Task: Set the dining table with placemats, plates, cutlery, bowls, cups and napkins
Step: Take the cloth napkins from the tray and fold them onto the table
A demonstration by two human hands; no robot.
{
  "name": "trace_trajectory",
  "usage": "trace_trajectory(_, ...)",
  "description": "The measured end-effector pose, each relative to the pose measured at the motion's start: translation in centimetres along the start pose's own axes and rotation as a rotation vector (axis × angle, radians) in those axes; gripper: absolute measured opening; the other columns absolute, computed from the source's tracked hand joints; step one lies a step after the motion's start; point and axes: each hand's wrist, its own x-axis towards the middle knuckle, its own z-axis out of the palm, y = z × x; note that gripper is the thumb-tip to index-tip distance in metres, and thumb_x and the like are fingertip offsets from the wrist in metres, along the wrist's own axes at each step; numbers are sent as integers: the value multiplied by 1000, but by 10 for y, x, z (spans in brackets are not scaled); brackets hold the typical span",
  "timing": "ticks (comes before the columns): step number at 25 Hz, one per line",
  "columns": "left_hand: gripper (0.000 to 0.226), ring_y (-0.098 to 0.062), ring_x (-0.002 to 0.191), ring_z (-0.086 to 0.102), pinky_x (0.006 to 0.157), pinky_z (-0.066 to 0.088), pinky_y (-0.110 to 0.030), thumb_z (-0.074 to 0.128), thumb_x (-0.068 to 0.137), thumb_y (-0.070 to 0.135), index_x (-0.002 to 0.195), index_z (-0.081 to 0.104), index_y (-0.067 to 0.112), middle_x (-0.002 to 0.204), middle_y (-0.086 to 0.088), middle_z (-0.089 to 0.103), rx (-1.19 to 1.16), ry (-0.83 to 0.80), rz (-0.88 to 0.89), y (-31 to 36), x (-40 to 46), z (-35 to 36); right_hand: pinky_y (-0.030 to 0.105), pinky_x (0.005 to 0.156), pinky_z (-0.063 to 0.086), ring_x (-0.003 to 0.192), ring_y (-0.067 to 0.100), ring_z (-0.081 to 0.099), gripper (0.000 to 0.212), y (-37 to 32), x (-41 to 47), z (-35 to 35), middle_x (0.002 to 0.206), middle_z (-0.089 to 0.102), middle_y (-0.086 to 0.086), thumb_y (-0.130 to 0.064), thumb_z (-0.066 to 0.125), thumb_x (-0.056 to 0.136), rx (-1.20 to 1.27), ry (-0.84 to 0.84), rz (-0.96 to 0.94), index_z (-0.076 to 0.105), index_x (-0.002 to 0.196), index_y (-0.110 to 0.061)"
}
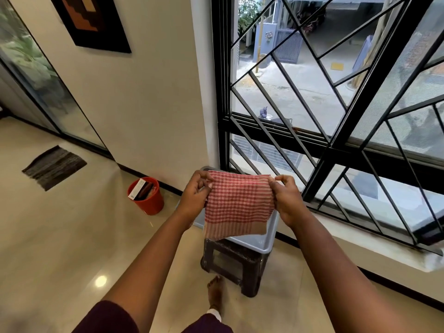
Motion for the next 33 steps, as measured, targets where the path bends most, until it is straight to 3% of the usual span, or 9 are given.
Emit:
trace_trajectory(3, 21, -23, 98, 60, 76, 52, -34, 49, 97, 7, 108, 67, 12, 108, -7, 68, -228, -10, -250, -2, 1, -6, 32, 63, 57, 80, 21, 64, 27, 6, 0, -3, 106, 61, 15, -6, 58, 94, 325, -99, 110, 46, 116, -15)
trace_trajectory(5, 31, -26, 109, 60, 87, 54, -38, 59, 90, 3, 120, 64, 12, 122, -9, 63, -326, -47, -285, -3, -3, -13, 43, 72, 58, 96, 28, 65, 55, 19, -5, -2, 119, 61, 14, 6, 59, 87, 245, -230, 159, 42, 127, -27)
trace_trajectory(8, 72, -25, 117, 54, 89, 55, -38, 74, 75, -4, 137, 50, 22, 134, -2, 49, -138, -72, -271, -8, -10, -26, 45, 74, 56, 109, 32, 59, 84, 37, -8, 9, 130, 52, 14, 21, 54, 79, -4, -358, 241, 38, 134, -41)
trace_trajectory(12, 106, -30, 137, 34, 103, 46, -44, 80, 70, 0, 152, 20, 30, 152, -2, 30, 201, -140, -316, -19, -22, -52, 37, 76, 58, 122, 32, 44, 82, 44, -5, 27, 142, 33, 4, 18, 70, 69, -205, -381, 167, 52, 127, -37)
trace_trajectory(16, 104, -25, 142, 23, 111, 33, -45, 77, 73, -2, 152, 15, 25, 152, 3, 26, 295, -125, -311, -22, -35, -68, 32, 76, 60, 123, 22, 42, 68, 45, -9, 49, 134, 35, -5, 14, 76, 63, -499, -482, -6, 64, 113, -29)
trace_trajectory(19, 99, -27, 139, 32, 107, 40, -45, 81, 71, 6, 149, 23, 24, 149, -2, 34, 389, -39, -272, -27, -43, -85, 19, 71, 56, 111, 13, 49, 49, 49, -11, 73, 120, 47, -7, 11, 72, 68, -734, -480, -128, 70, 105, -22)
trace_trajectory(23, 95, -27, 135, 35, 108, 40, -44, 80, 72, 7, 150, 27, 17, 147, -6, 36, 468, 81, -263, -30, -52, -115, 35, 83, 59, 104, 17, 58, 38, 56, -7, 110, 112, 56, -4, 9, 67, 74, -756, -483, -162, 72, 91, -24)
trace_trajectory(26, 91, -26, 134, 39, 106, 39, -38, 82, 70, 8, 148, 34, 13, 146, -7, 40, 555, 152, -272, -36, -53, -147, 33, 83, 59, 95, 16, 65, 36, 55, 0, 146, 101, 67, 0, 8, 65, 79, -794, -562, -144, 71, 86, -27)
trace_trajectory(33, 29, -10, 82, 57, 61, 40, -7, 86, 66, 12, 93, 75, 13, 89, 13, 55, 653, 197, -226, -45, -39, -225, 26, 80, 53, 90, 13, 63, 29, 66, 26, 240, 91, 68, -2, 1, 54, 86, -1097, -654, -134, 75, 99, -15)
